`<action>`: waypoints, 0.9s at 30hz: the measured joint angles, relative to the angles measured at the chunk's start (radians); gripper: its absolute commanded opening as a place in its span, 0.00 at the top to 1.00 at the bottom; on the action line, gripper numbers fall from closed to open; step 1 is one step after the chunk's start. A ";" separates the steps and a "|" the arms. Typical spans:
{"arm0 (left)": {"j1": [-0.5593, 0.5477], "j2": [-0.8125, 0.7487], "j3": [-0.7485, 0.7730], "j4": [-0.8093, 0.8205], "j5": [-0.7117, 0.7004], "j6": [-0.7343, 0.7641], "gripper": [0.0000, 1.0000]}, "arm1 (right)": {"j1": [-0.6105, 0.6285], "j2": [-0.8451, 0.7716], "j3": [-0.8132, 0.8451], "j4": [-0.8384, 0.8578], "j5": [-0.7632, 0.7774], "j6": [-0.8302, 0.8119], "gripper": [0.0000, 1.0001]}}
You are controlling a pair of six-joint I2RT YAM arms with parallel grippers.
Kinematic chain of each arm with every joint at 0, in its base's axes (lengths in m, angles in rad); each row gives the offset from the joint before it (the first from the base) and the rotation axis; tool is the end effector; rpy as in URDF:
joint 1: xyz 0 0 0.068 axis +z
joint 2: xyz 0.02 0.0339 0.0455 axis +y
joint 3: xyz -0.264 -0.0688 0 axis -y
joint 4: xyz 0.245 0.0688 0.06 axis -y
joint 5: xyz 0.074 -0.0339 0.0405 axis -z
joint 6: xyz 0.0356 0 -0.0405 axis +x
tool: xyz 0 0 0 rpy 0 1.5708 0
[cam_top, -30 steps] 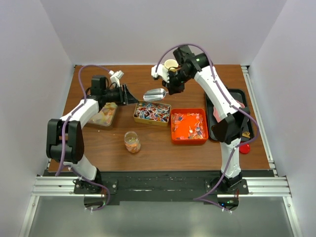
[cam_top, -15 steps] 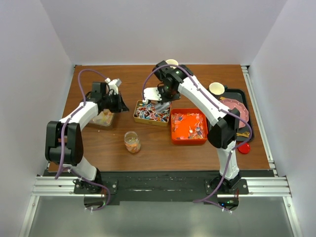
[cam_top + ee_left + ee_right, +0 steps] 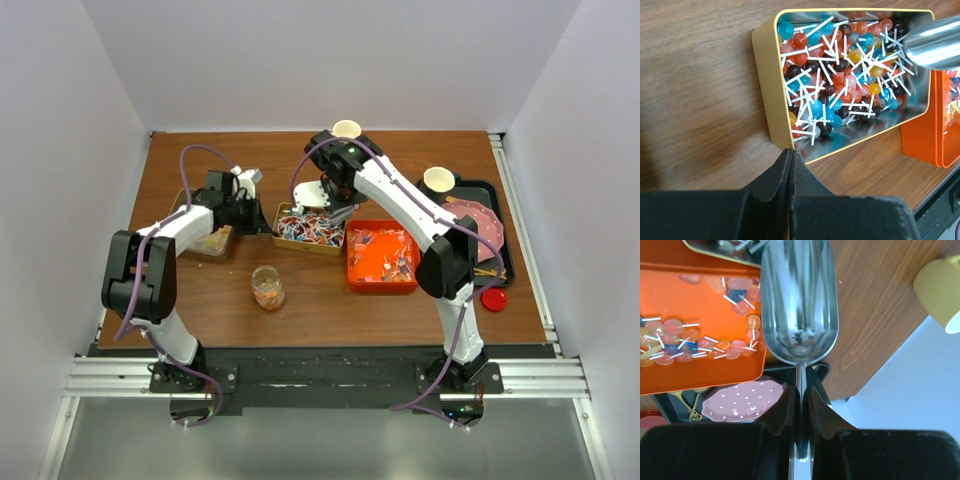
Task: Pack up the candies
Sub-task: Scoop the fake candies from the storage box.
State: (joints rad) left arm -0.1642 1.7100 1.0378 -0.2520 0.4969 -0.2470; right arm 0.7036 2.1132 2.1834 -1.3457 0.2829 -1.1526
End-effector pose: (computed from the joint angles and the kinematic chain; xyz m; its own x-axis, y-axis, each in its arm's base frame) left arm 0.3417 -0.0738 0.1853 -0.8679 -0.0740 -0.4912 0.2216 0.8273 -0.5162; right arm 0.3327 0.2693 0.3131 0.2148 -0.9685 0.1259 -0.8938 -0.2469 -0.3744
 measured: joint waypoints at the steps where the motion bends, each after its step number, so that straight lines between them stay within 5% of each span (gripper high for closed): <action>1: -0.004 0.005 0.004 0.001 0.001 0.000 1.00 | 0.005 0.010 0.000 0.000 0.008 0.000 1.00; 27: -0.040 0.029 -0.025 0.104 0.076 -0.053 1.00 | 0.050 0.119 -0.028 0.015 0.257 0.002 1.00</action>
State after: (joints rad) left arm -0.2043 1.7386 1.0126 -0.1478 0.5732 -0.2996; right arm 0.7532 2.2326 2.1551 -1.3304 0.5396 -1.1507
